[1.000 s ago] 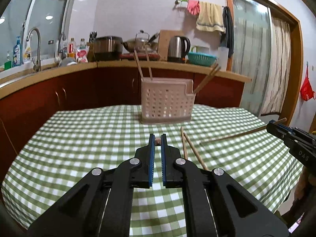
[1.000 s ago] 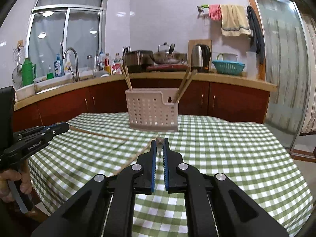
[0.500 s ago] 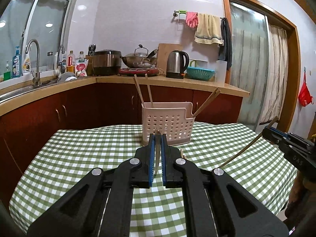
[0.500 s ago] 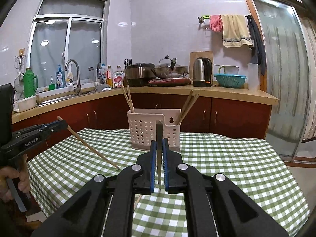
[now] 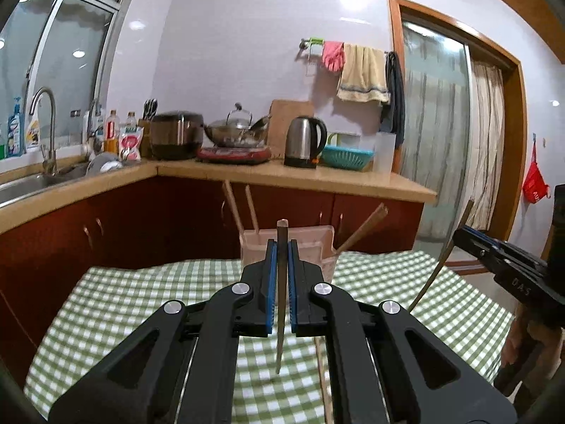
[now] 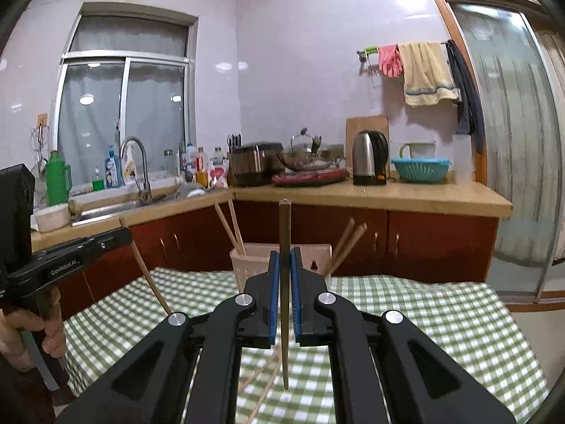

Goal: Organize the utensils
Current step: 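Lift both chopsticks upright and carry both tools over the caddy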

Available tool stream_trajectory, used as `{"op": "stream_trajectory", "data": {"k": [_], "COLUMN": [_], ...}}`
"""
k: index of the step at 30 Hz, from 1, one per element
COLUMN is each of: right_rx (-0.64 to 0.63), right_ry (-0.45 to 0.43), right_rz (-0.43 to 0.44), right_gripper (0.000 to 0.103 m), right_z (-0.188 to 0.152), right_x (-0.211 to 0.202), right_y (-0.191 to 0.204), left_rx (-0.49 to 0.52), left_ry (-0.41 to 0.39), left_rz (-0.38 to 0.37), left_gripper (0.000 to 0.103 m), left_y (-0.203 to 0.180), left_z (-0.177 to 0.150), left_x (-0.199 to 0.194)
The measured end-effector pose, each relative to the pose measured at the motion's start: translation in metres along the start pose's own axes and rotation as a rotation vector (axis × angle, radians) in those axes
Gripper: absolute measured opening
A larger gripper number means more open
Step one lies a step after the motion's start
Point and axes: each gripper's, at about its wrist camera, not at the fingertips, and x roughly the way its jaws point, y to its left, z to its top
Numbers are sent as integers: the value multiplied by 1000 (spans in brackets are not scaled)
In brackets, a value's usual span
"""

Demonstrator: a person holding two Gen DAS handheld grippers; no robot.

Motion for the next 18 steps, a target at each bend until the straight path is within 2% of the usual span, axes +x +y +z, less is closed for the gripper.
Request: {"op": "stream_trajectory", "data": {"k": [11,18], "right_rx": [-18,-33], "right_ry": [-97,-142], "right_rz": [31,31], "right_gripper": [7,7], "right_z": [56,84], "right_x": [41,79], "right_y": [-7,-15], "left_rx": [4,18], "left_ry": [-120,-180], "left_rz": [-14,23], "left_gripper": [6,6], "left_y": [1,2], "left_z": [77,116], "left_x": [39,90]}}
